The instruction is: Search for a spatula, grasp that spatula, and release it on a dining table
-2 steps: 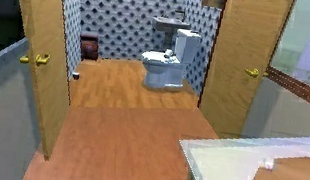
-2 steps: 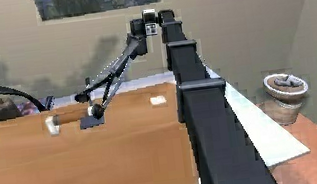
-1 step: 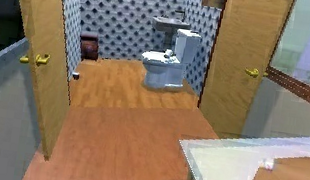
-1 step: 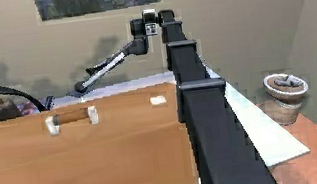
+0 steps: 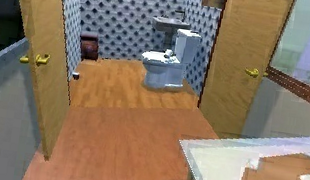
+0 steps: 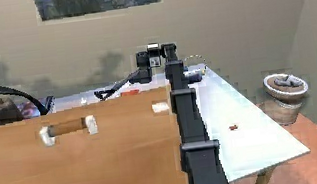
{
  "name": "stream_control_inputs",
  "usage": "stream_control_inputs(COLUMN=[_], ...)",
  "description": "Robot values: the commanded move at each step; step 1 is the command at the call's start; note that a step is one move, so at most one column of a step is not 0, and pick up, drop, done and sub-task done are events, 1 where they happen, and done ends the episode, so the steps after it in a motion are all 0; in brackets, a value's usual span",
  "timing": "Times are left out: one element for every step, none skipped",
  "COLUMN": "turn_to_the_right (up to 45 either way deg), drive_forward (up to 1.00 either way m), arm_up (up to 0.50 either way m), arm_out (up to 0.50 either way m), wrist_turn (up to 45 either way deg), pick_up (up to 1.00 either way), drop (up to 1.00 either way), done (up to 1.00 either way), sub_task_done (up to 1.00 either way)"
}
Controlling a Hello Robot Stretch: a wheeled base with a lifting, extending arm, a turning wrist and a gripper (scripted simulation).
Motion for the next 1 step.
stream_control_inputs(turn_to_the_right=[0.0], drive_forward=[0.00], arm_up=[-0.32], arm_out=[0.00], wrist_turn=[0.0], pick_up=[0.00], drop=[0.00], done=[0.00], sub_task_done=[0.00])
